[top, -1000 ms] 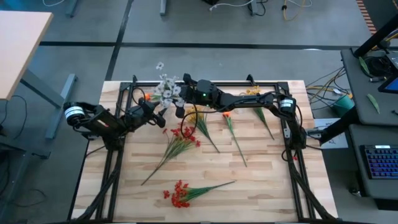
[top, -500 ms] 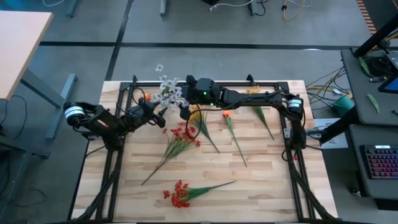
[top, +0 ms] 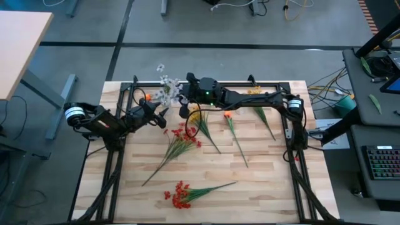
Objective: Sort flowers into vase by color
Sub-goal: Put the white flowers into the left transparent flower vase, then put the top red flowers into the right transparent flower vase
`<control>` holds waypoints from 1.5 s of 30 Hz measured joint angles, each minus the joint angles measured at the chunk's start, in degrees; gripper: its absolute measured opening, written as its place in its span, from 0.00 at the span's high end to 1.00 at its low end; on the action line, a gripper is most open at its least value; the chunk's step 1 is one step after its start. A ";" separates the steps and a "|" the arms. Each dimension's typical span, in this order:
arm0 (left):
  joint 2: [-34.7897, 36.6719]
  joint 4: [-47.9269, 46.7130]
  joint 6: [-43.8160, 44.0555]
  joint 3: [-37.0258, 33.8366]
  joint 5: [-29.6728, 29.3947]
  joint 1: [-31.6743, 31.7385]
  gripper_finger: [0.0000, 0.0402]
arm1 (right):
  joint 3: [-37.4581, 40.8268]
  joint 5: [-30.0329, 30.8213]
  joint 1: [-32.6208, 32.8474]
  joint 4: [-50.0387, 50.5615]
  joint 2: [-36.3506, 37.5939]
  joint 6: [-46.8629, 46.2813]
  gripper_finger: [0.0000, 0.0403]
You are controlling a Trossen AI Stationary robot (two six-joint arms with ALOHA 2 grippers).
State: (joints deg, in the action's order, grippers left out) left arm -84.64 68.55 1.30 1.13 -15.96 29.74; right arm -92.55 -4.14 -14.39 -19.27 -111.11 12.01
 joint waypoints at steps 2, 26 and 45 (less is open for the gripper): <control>0.00 0.01 -0.17 0.00 0.03 0.00 0.48 | 0.00 0.08 -0.02 -0.94 -0.06 0.63 0.95; -0.02 0.03 -0.81 -0.02 0.05 -0.01 0.48 | -0.70 4.37 -0.24 -9.75 -6.43 2.27 0.97; -0.02 -0.02 -0.76 0.00 0.03 -0.01 0.48 | -19.17 5.65 -0.24 8.11 -16.50 -1.53 0.81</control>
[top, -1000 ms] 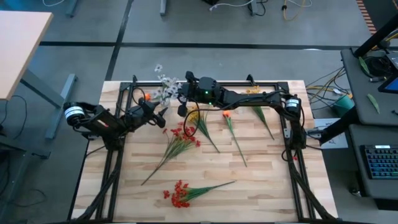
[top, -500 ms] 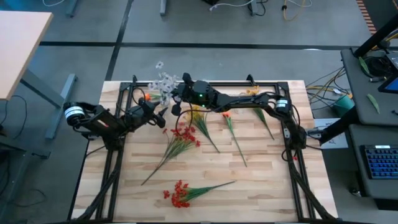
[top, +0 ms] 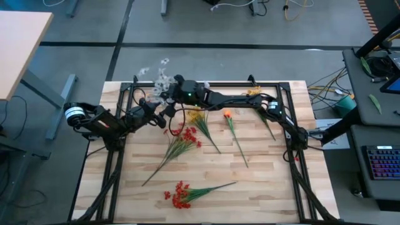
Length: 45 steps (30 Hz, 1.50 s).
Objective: Sort flowers into vase by color
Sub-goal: Put the top red flowers into the right transparent flower vase
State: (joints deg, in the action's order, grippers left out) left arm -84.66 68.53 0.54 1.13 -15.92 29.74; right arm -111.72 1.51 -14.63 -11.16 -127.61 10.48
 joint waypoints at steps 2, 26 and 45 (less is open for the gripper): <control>0.00 0.00 0.00 0.00 -0.02 0.00 0.48 | -0.92 -0.01 0.01 2.43 0.11 0.55 0.73; -0.09 -0.57 2.00 -0.16 -3.13 0.00 0.36 | -1.16 -0.05 1.52 16.39 6.92 1.09 0.19; 0.98 -0.76 3.80 -0.15 -3.08 0.00 0.31 | -1.18 -0.02 2.01 28.13 13.11 0.45 0.15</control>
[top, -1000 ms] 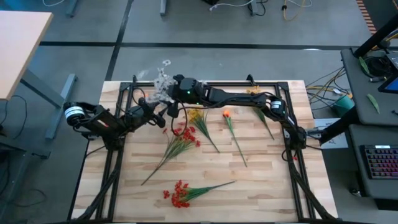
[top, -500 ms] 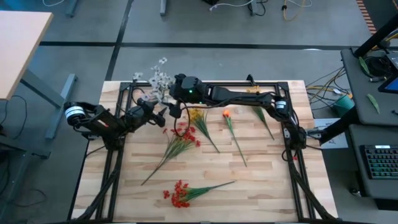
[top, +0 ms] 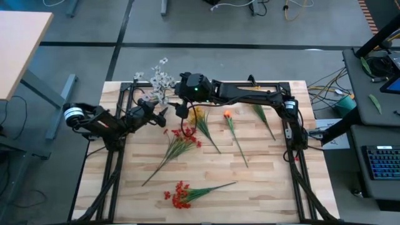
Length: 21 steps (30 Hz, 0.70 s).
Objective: Sort flowers into vase by color
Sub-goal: Put the top red flowers into the right transparent flower vase
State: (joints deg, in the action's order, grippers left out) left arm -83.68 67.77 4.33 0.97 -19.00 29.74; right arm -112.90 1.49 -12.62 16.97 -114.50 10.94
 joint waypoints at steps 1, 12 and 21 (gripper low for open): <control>0.26 -0.46 0.21 -0.03 0.01 0.00 0.31 | 0.00 0.00 0.00 0.39 0.35 -0.04 0.15; 7.54 -9.92 1.16 -0.46 0.04 -0.02 0.31 | 0.00 -0.05 0.00 4.57 4.97 -1.00 0.15; 20.33 -26.97 3.91 -0.46 0.47 -0.15 0.31 | 0.00 -0.16 0.00 8.31 9.06 -2.76 0.15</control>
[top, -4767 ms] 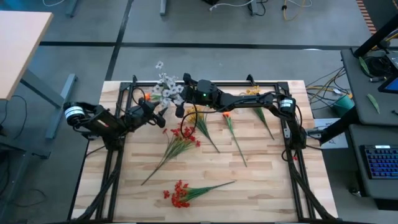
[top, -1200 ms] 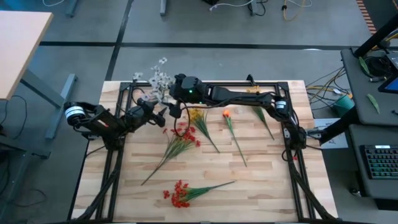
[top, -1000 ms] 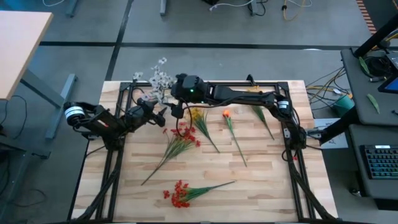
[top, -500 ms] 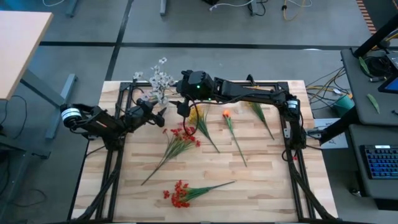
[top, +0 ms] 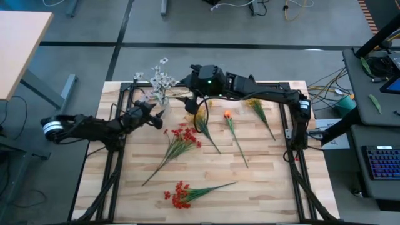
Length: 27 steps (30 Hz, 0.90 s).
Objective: Sort flowers into vase by color
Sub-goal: Put the top red flowers into the right transparent flower vase
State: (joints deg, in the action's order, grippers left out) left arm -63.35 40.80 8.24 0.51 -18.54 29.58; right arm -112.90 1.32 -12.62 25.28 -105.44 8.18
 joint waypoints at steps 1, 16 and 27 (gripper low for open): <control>1.63 -2.43 0.21 0.10 0.33 0.00 0.31 | 0.00 0.01 0.00 0.73 0.54 -0.45 0.15; 20.09 -56.24 7.39 15.57 6.30 -1.73 0.32 | -0.02 0.04 0.00 14.80 8.41 -5.84 0.15; 29.34 -70.27 16.47 25.51 6.79 -12.04 0.32 | -0.04 0.02 0.00 24.87 14.86 -7.68 0.15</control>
State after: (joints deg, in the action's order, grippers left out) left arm -34.01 -29.47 24.71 26.03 -11.75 17.54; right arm -112.95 1.34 -12.62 50.15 -90.58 0.50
